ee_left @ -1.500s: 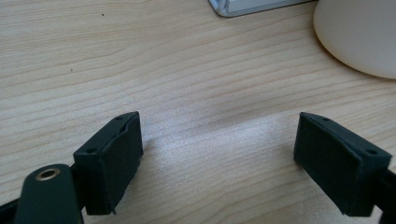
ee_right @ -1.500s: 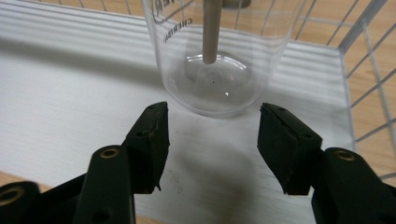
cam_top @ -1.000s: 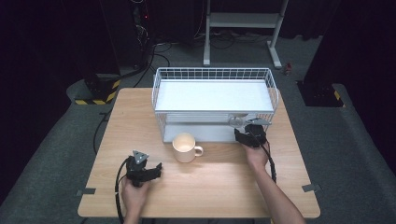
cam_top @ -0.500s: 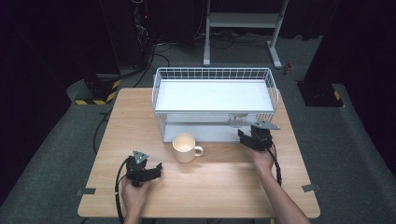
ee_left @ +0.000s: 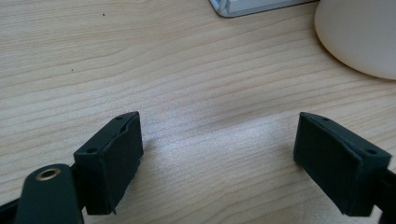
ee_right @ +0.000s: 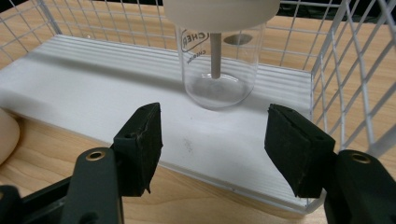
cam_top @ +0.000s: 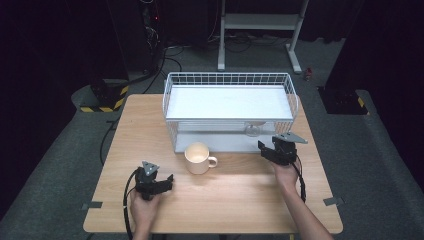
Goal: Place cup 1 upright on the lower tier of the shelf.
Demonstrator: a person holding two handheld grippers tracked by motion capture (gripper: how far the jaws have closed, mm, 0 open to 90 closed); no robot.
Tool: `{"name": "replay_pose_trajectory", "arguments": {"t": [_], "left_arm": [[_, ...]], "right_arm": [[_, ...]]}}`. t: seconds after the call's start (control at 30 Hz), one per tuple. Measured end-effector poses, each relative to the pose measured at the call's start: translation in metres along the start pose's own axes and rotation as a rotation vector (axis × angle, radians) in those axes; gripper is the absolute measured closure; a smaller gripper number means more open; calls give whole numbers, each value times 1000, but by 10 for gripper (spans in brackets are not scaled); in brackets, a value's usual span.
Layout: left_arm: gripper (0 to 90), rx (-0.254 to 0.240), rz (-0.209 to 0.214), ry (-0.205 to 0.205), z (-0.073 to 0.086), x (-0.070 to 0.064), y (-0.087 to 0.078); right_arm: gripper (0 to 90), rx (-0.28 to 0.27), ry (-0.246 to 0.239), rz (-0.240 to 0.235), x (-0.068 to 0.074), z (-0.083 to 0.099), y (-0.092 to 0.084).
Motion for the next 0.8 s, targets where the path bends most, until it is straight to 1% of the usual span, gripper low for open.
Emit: {"name": "replay_pose_trajectory", "arguments": {"t": [0.07, 0.2, 0.33, 0.47, 0.8], "left_arm": [[161, 0, 0, 0, 0, 0, 0], [161, 0, 0, 0, 0, 0, 0], [160, 0, 0, 0, 0, 0, 0], [160, 0, 0, 0, 0, 0, 0], [161, 0, 0, 0, 0, 0, 0]], "right_arm": [[366, -4, 7, -4, 0, -1, -3], [361, -18, 2, -11, 0, -3, -8], [354, -21, 5, -19, 0, -4, -13], [348, -37, -5, -18, -1, -4, -18], [333, -38, 29, -37, -10, 3, -31]]}}
Point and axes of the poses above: each handheld gripper's, and its own axes: y roughly forward along the jaws, z roughly out of its underside, x roughly to its left, the point moved 9 cm from there along y, roughly forward along the jaws, and after that the axes turned 10 degrees about y, right-handed, at the moved point
